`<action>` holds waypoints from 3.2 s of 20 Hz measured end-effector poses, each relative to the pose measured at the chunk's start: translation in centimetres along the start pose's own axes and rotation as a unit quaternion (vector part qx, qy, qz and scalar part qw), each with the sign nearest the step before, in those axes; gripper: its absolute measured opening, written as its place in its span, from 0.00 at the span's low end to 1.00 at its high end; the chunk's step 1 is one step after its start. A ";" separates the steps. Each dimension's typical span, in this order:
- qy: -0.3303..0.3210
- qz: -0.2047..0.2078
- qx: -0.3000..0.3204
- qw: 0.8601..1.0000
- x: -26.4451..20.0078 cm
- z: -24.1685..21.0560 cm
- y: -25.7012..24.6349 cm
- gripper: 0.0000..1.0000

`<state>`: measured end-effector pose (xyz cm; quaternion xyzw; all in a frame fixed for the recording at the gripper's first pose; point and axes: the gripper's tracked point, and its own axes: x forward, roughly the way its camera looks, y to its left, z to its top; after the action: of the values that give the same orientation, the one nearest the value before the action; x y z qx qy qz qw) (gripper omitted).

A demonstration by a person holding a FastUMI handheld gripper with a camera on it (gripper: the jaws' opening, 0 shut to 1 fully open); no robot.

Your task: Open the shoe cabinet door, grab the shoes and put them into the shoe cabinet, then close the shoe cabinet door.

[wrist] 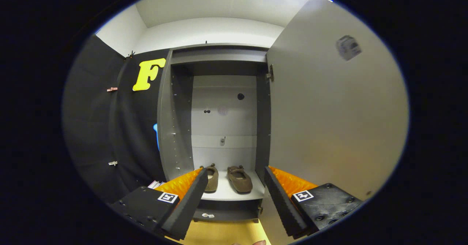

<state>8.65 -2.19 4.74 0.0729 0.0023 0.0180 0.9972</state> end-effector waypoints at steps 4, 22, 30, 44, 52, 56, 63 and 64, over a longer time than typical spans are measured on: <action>0.000 -0.007 0.002 1.000 -6.3 1.5 -3.5 0.98; 0.031 -0.194 -0.018 0.980 -16.3 2.2 -26.0 0.98; 0.058 -0.199 -0.016 0.978 -9.7 -1.4 -28.7 0.99; 0.078 -0.182 0.028 0.980 -8.3 -2.9 -26.5 0.98; 0.084 -0.150 0.031 0.985 -8.7 -3.0 -20.2 0.98; 0.085 -0.118 0.034 0.989 -7.8 -3.2 -15.3 0.98; 0.094 -0.044 0.041 0.994 -4.8 -4.1 -6.4 0.98; 0.097 -0.031 0.044 0.994 -4.2 -4.5 -5.2 0.98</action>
<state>4.56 -6.81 -0.41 0.1141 0.1023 -0.0059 0.9882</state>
